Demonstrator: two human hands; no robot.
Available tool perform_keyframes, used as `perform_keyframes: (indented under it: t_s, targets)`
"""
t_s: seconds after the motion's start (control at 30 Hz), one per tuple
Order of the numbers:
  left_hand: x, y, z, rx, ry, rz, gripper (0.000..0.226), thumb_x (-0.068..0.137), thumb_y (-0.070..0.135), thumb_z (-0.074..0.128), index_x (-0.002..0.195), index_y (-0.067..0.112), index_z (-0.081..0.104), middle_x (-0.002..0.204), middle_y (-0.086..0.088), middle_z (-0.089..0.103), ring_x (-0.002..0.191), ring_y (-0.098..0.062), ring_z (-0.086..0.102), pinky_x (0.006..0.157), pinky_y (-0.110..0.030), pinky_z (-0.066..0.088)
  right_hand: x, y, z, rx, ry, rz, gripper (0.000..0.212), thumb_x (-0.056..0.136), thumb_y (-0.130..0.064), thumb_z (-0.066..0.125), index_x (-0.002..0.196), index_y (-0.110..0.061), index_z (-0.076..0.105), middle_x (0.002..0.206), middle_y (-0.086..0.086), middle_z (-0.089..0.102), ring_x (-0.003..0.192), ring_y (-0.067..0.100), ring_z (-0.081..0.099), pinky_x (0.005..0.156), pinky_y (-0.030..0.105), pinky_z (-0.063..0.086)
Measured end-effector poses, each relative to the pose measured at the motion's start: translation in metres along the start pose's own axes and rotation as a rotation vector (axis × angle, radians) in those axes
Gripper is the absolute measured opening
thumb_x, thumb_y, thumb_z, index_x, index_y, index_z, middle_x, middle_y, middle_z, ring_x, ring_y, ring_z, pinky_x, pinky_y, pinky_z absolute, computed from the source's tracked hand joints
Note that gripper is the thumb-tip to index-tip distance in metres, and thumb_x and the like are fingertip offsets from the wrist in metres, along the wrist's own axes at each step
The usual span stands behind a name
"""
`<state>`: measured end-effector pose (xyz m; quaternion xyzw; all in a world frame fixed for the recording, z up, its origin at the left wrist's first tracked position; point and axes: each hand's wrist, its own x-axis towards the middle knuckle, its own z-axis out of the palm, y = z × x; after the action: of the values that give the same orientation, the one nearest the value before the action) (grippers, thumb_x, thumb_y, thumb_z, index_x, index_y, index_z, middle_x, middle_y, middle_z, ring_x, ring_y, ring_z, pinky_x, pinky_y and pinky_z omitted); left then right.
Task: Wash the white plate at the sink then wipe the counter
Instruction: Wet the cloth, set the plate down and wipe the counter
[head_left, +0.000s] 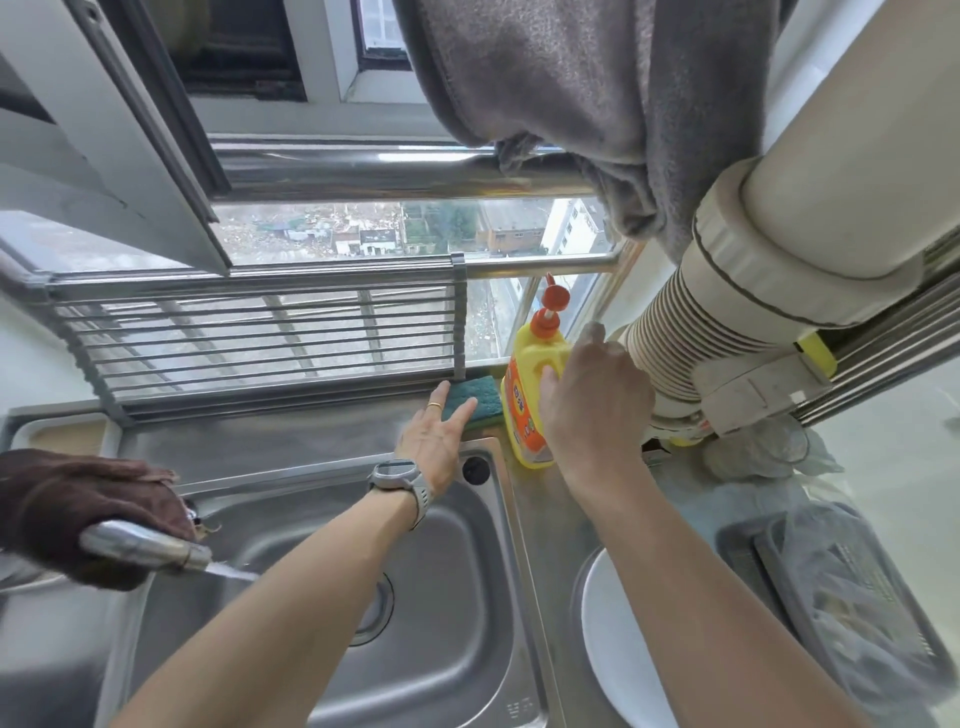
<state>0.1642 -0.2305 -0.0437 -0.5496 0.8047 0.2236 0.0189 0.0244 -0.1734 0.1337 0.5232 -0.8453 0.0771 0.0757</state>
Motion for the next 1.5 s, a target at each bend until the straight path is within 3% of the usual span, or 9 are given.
perform_keyframes:
  t_s: [0.17,0.27,0.5,0.6,0.73,0.83,0.97,1.3,1.5]
  targets:
    - [-0.075,0.006,-0.017,-0.24,0.145,0.035,0.057,0.099,0.019,0.054,0.153,0.027,0.038,0.159,-0.004,0.035,0.139,-0.023,0.043,0.114,-0.038,0.04,-0.07,0.011,-0.011,0.275,0.178,-0.1,0.036,0.084,-0.034,0.074,0.11,-0.012,0.063,0.096,0.008,0.063,0.074,0.031,0.066,0.056,0.034,0.051]
    - [-0.143,-0.009,-0.022,-0.351,0.118,-0.02,0.04,0.096,0.029,0.059,0.135,0.025,0.058,0.13,0.003,0.063,0.117,-0.016,0.059,0.101,-0.034,0.048,-0.128,0.006,0.006,0.481,-0.175,-0.074,0.028,0.085,-0.036,0.074,0.106,-0.019,0.066,0.095,0.001,0.065,0.078,0.025,0.067,0.069,0.035,0.052]
    - [-0.247,-0.108,-0.046,-1.264,0.18,-0.899,0.019,0.095,0.004,0.051,0.095,0.005,0.071,0.085,-0.011,0.075,0.068,-0.019,0.064,0.062,-0.023,0.049,-0.175,-0.096,0.012,0.999,-0.573,-0.027,0.013,0.093,-0.043,0.064,0.096,-0.031,0.07,0.085,-0.016,0.073,0.079,-0.003,0.067,0.074,0.026,0.053]
    - [-0.264,-0.144,-0.081,-1.85,0.355,-1.061,0.026,0.098,0.018,0.047,0.1,0.001,0.067,0.1,-0.02,0.073,0.087,-0.032,0.067,0.086,-0.039,0.053,-0.142,-0.164,-0.001,1.224,-0.898,0.108,0.037,0.094,-0.058,0.054,0.103,-0.025,0.068,0.097,-0.005,0.074,0.091,0.01,0.07,0.085,0.037,0.056]
    - [-0.272,-0.158,-0.118,-2.46,0.348,-0.786,0.054,0.093,0.035,0.055,0.133,-0.002,0.053,0.138,-0.027,0.06,0.127,-0.041,0.058,0.112,-0.054,0.042,-0.106,-0.235,-0.002,1.144,-1.36,0.278,0.076,0.086,-0.069,0.058,0.131,-0.008,0.051,0.117,0.017,0.064,0.102,0.03,0.066,0.09,0.045,0.055]
    - [-0.276,-0.154,-0.135,-2.5,0.318,-0.74,0.061,0.084,0.022,0.071,0.137,-0.001,0.049,0.138,-0.025,0.059,0.125,-0.039,0.059,0.106,-0.051,0.049,-0.105,-0.255,0.001,1.164,-1.57,0.343,0.065,0.084,-0.055,0.07,0.116,-0.001,0.056,0.105,0.018,0.069,0.094,0.029,0.068,0.09,0.039,0.057]
    - [-0.295,-0.159,-0.149,-2.434,0.346,-0.713,0.046,0.08,0.009,0.074,0.121,-0.005,0.058,0.1,-0.024,0.071,0.087,-0.035,0.071,0.073,-0.037,0.064,-0.099,-0.254,-0.015,1.318,-1.457,0.311,0.012,0.094,-0.011,0.064,0.084,-0.003,0.063,0.059,0.005,0.064,0.045,0.012,0.06,0.04,0.022,0.048]
    - [-0.354,-0.159,-0.172,-2.219,0.155,-0.298,0.038,0.071,0.014,0.088,0.108,0.011,0.079,0.119,-0.018,0.073,0.098,-0.032,0.073,0.066,-0.034,0.063,-0.091,-0.151,-0.072,1.601,-1.283,0.044,0.035,0.087,-0.009,0.073,0.12,0.0,0.068,0.105,0.018,0.073,0.093,0.029,0.07,0.089,0.045,0.058]
    - [-0.334,-0.14,-0.092,-1.921,-0.137,-0.818,0.05,0.075,0.004,0.083,0.121,-0.006,0.069,0.118,-0.027,0.072,0.1,-0.037,0.074,0.067,-0.035,0.063,-0.122,-0.104,0.01,1.333,-1.131,0.378,0.034,0.08,0.001,0.076,0.114,0.006,0.069,0.092,0.022,0.074,0.071,0.03,0.072,0.057,0.035,0.062]
